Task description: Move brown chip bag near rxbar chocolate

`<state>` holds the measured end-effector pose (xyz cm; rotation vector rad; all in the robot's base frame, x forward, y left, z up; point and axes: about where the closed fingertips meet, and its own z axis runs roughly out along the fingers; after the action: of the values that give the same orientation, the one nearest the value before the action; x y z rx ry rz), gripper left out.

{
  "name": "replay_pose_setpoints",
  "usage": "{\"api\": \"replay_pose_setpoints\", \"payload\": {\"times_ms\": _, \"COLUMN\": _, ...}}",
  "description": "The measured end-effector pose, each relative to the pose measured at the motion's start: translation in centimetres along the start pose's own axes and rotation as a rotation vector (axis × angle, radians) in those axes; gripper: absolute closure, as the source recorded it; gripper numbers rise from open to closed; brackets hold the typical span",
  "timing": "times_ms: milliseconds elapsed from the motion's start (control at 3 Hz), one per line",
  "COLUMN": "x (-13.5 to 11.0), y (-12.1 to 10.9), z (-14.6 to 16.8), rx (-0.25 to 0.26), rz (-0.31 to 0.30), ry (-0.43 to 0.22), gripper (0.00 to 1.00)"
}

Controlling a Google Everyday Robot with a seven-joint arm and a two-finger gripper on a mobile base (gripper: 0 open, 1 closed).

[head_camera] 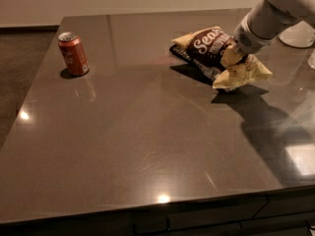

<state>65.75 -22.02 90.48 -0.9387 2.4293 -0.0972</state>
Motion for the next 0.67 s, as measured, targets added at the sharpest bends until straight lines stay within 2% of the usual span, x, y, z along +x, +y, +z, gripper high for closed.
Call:
{"api": "replay_pose_setpoints", "payload": {"times_ms": 333, "x": -0.21, "y": -1.04, "z": 0.45, "rx": -0.003, "rz": 0.015, "ry": -0.002, "gripper": 0.35}}
{"api": "replay_pose_setpoints", "payload": {"times_ms": 667, "x": -0.23, "y": -0.89, "z": 0.57, "rx": -0.004, "rz": 0.013, "ry": -0.001, "gripper": 0.12}}
